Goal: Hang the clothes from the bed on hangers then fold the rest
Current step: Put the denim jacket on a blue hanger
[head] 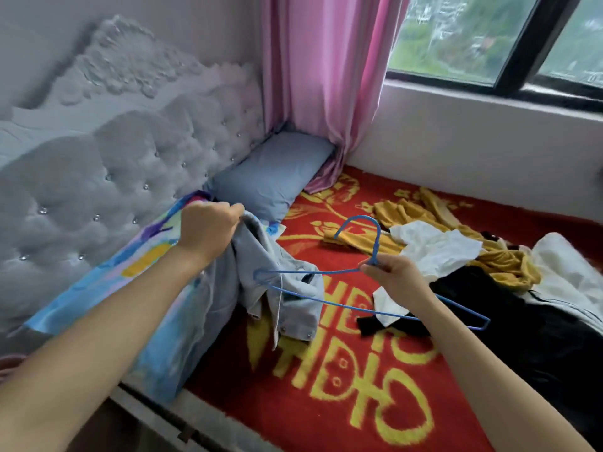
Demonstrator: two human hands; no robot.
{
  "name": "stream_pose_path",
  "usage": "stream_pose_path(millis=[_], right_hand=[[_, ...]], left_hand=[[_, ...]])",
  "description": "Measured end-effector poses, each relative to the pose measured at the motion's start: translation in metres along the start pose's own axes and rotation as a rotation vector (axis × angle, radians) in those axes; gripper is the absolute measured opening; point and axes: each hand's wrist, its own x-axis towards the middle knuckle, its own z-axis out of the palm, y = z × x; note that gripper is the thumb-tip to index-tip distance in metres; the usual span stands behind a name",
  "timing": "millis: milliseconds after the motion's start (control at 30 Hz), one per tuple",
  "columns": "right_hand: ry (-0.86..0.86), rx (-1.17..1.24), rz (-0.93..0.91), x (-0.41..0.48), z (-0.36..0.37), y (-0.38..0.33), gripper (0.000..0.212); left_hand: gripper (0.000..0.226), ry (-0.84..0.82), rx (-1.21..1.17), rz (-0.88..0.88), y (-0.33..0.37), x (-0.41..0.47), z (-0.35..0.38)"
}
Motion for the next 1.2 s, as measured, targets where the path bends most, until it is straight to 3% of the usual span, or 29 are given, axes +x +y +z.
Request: stream_pose_path(millis=[133, 233, 400, 500, 700, 867, 967, 1100, 1200], right_hand=[[0.178, -0.064, -0.038, -0.001, 0.028, -0.027, 0.015], [0.319, -0.008, -0.074, -0.001, 0.046, -0.054, 0.032], [0.465, 0.308, -0.112, 0.004, 0.039, -0.071, 0.043], [0.441, 0.379, -0.150, -0.001, 0.033, -0.079, 0.036], [0.400, 0.015, -0.185, -0.002, -0.013, -0.075, 0.024], [0.435, -0.060, -0.181, -0.004, 0.007, -0.086, 0.040], [0.471, 0.197, -0.247, -0.003, 0.027, -0.098, 0.050], [0.487, 0.584, -0.205, -0.001, 0.020, -0.089, 0.049], [0.445, 0.602, -0.244, -0.003, 0.008, -0.085, 0.046]], left_hand=[[0.025, 0.054, -0.017, 0.041, 0.020, 0.026, -0.021], [0.029, 0.077, 0.000, 0.138, 0.048, 0.038, -0.039], [0.041, 0.125, 0.028, 0.225, 0.065, 0.042, -0.063], [0.040, 0.153, 0.094, 0.178, 0.056, 0.049, -0.075], [0.031, 0.161, 0.078, -0.011, -0.004, 0.064, -0.094], [0.017, 0.226, -0.051, 0.049, 0.034, 0.052, -0.090], [0.023, 0.177, -0.055, 0.140, 0.071, 0.043, -0.086], [0.032, 0.123, -0.210, 0.101, 0.064, 0.038, -0.078], [0.062, -0.171, -0.174, 0.116, 0.050, 0.038, -0.069]])
